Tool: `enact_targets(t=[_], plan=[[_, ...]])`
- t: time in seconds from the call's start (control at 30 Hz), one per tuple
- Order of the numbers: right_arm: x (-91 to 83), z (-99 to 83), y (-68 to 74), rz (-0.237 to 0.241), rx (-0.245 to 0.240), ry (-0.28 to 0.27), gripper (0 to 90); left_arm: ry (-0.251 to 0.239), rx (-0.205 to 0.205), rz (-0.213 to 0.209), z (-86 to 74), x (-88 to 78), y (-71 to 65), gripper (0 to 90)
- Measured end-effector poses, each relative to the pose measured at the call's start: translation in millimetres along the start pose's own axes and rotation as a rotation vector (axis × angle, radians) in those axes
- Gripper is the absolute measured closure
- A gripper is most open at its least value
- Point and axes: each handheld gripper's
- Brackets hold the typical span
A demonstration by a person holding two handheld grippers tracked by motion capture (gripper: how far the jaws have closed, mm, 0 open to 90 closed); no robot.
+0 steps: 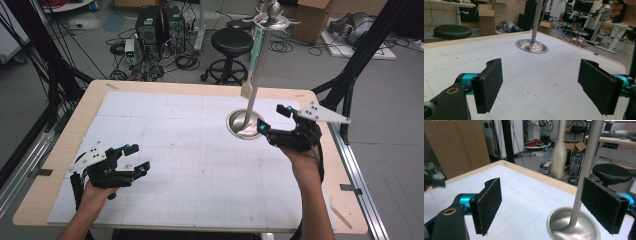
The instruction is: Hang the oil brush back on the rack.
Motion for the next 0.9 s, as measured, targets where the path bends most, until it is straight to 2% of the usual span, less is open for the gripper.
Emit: enact_targets(t=[0.17,0.37,0.47,0.67,0.8,0.9], plan=[[-19.8,-40.8,13.7,0.003,0.007,0.010,15.8,-0.004,-0.002,0.004,-0.2,0.4,0.1,20.5],[-37.4,-87.1,25.2,-0.021,0.024,0.047,15.8,-0.002,-0.003,0.004,-0.9,1.4,0.0,20.4],[-44.6,-104.3,27.4,-0.027,0.058,0.061,15.9,-0.005,-0.003,0.004,-1.2,1.8,-1.1,20.4],[-58.6,-123.1,28.6,-0.051,0.066,0.064,15.9,-0.006,-0.004,0.013,-2.6,1.4,-2.7,20.4],[-64.8,-125.6,29.0,-0.073,0.066,0.063,15.9,0.005,0.006,0.012,-3.4,1.4,-4.5,20.4],[-67.0,-125.7,29.7,-0.071,0.075,0.050,15.9,0.005,0.006,0.012,-3.3,1.1,-5.4,20.4]])
Point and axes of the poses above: each handheld gripper's, and its own axes: x roughly forward along the jaws, z roughly out of its top, y roughly to its left
